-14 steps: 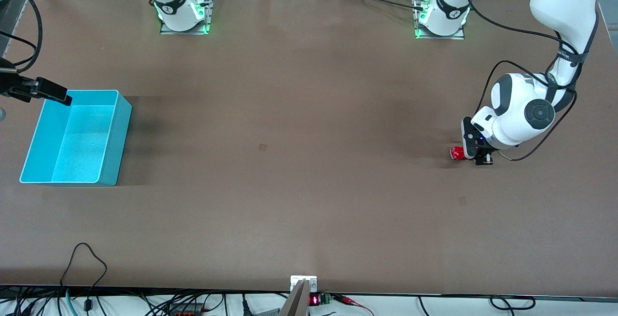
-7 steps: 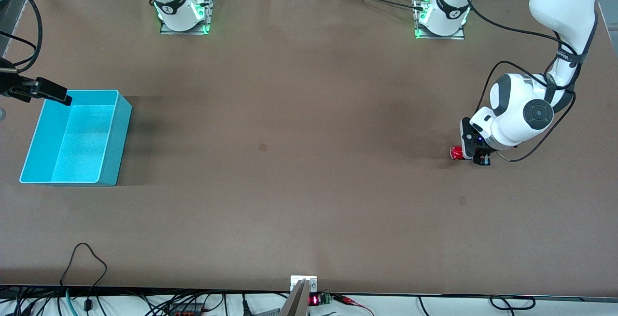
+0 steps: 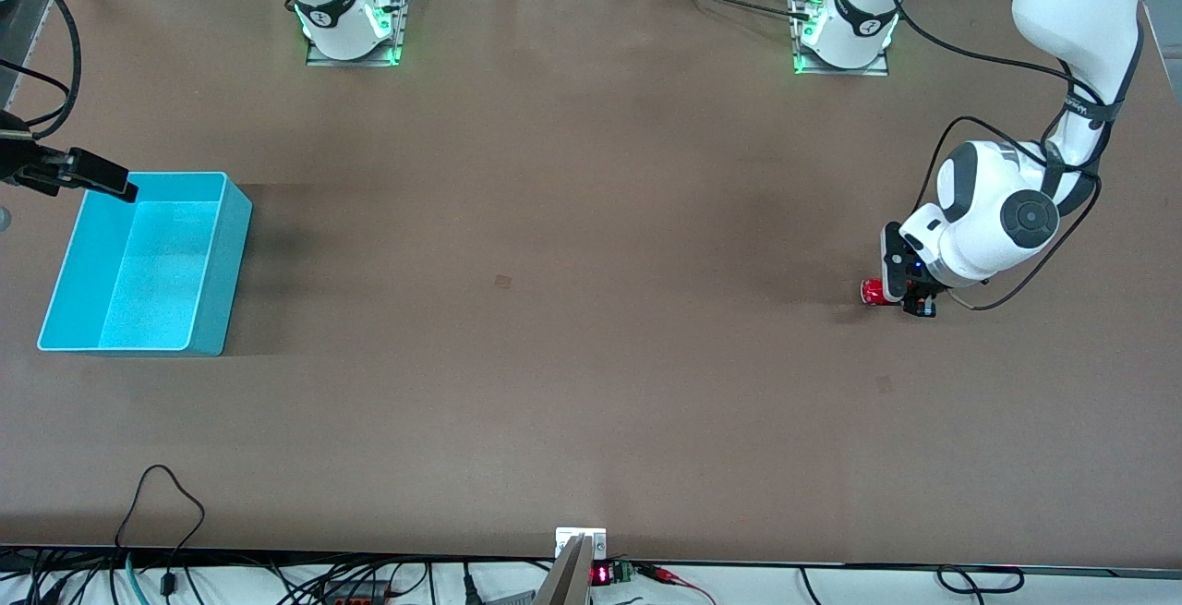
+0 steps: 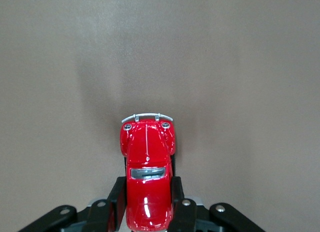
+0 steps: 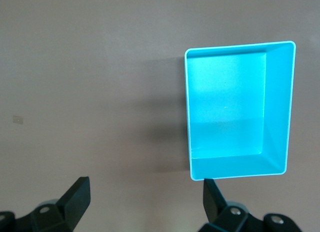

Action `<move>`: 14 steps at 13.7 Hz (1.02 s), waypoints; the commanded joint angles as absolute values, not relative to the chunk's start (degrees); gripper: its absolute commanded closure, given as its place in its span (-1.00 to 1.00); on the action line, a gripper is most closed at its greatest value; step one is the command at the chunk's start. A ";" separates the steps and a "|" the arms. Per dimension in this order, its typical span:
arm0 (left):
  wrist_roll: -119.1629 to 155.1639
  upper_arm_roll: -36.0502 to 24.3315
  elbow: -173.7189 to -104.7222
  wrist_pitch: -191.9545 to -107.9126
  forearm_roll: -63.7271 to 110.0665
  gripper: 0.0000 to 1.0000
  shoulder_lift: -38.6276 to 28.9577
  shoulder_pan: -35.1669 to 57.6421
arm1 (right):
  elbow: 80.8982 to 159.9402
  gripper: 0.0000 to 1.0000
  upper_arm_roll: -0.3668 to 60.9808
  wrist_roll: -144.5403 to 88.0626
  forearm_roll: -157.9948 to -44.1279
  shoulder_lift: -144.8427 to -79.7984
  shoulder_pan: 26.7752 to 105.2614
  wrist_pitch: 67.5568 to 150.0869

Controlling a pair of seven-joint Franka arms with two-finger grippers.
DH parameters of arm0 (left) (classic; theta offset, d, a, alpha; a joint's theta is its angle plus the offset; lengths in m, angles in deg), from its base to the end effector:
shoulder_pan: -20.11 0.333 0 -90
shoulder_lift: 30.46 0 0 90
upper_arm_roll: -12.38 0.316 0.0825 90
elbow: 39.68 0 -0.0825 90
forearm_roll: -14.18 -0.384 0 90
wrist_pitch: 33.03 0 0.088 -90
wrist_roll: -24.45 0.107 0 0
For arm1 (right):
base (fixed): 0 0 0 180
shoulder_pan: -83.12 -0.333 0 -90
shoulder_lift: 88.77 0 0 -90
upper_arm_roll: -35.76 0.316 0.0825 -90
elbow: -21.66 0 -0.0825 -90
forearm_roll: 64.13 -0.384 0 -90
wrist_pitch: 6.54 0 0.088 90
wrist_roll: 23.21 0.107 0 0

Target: Wind red beetle toy and store in blue box

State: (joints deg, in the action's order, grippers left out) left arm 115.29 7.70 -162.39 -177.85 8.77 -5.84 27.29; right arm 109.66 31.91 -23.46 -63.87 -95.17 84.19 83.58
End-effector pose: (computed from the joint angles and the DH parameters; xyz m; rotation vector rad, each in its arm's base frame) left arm 0.5663 0.0233 0.1972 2.1612 -2.2554 -0.0654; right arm 0.5841 -0.0487 0.5775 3.1282 -0.1271 -0.1173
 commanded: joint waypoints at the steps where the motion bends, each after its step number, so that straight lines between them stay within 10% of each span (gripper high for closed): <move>1: 117.09 7.10 -161.41 -177.70 8.90 0.86 -4.79 27.93 | 109.64 -1.00 32.06 -23.73 -64.04 -94.92 84.43 83.20; 14: 128.60 7.19 -156.75 -177.70 8.82 0.77 -0.13 40.77 | 109.64 -1.00 32.06 -23.73 -64.04 -94.92 84.43 83.20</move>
State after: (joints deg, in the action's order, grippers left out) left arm 127.33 7.78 -158.59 -177.72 8.77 -3.43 40.14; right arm 109.66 31.91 -23.47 -63.87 -95.17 84.19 83.58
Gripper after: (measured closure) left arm 0.604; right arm 0.000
